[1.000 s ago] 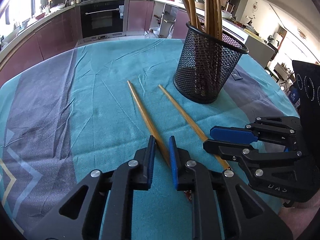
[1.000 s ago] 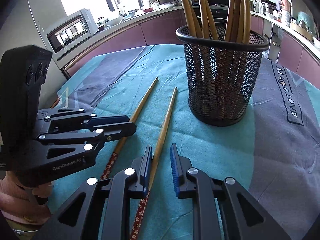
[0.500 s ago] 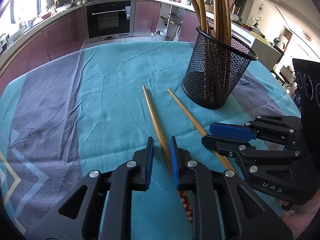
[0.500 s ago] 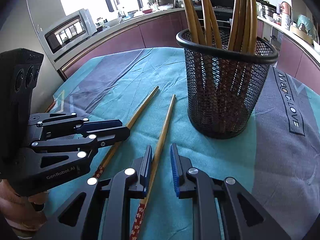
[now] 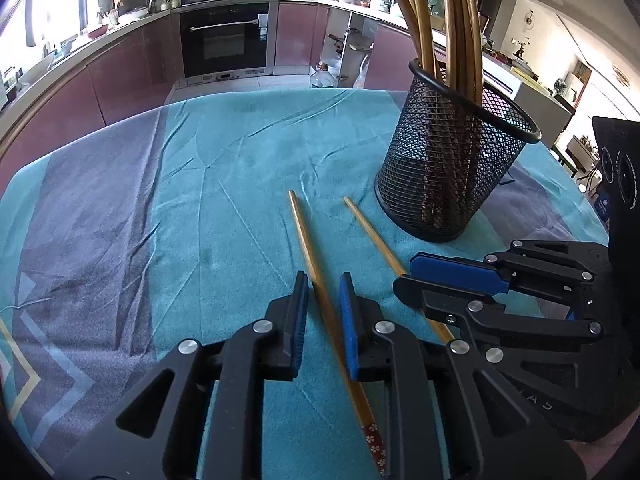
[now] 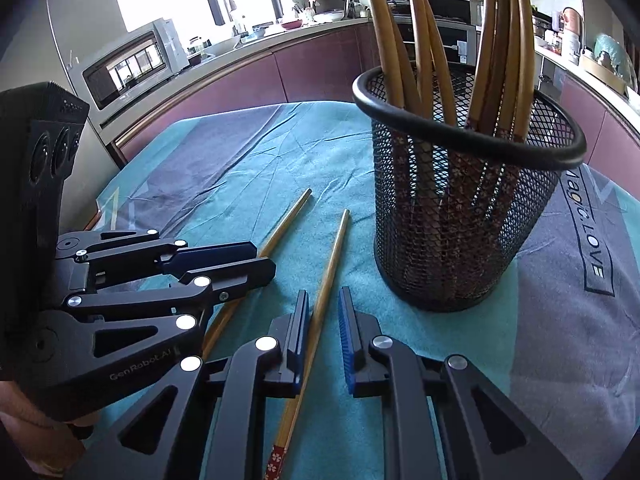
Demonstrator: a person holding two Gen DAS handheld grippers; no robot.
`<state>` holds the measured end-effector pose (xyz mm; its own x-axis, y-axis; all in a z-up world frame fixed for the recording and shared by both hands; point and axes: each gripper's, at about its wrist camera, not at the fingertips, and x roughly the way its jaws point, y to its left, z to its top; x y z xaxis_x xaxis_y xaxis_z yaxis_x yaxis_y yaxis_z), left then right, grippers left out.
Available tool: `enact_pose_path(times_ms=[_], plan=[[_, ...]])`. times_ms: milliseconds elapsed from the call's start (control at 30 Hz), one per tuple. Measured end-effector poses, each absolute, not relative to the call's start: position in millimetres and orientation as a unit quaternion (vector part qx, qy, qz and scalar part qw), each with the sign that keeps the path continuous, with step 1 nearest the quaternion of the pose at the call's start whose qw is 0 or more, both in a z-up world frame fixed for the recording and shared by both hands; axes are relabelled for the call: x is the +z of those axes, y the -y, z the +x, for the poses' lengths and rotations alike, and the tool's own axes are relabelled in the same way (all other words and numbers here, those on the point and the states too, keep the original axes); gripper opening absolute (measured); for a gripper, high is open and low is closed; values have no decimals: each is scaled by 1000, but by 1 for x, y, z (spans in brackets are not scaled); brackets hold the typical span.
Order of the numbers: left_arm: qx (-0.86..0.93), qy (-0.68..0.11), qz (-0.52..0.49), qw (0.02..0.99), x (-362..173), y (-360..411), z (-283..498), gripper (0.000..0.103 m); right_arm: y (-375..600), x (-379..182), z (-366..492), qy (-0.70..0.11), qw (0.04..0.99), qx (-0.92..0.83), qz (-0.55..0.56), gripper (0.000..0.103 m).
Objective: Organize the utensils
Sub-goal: 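Close the right tool on a chopstick while the left tool grasps the other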
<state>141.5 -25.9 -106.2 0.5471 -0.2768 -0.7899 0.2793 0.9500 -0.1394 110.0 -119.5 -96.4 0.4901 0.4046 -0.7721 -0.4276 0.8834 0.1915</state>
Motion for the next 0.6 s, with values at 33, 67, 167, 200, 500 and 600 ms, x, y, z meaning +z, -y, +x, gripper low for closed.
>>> enact_pose_path(times_ms=[33,67,167,200,500,600], plan=[[-157,-449,0,880,-106,26,142,16,120,-97,110,-444,863,240,-13,10],[-156,-449,-2,880,-106,27,143,14,121,-97,111,-444,863,240,-11,9],[-153,-449,-8,880,-107,26,145,10,125,-96,112,-446,862,241,-1,8],[-152,-450,-10,880,-107,26,145,10,125,-96,113,-447,861,242,3,7],[-154,-448,-29,880,-107,22,138,8,136,-91,108,-445,860,249,33,5],[-156,-445,-31,881,-104,22,135,8,137,-87,105,-440,860,254,39,5]])
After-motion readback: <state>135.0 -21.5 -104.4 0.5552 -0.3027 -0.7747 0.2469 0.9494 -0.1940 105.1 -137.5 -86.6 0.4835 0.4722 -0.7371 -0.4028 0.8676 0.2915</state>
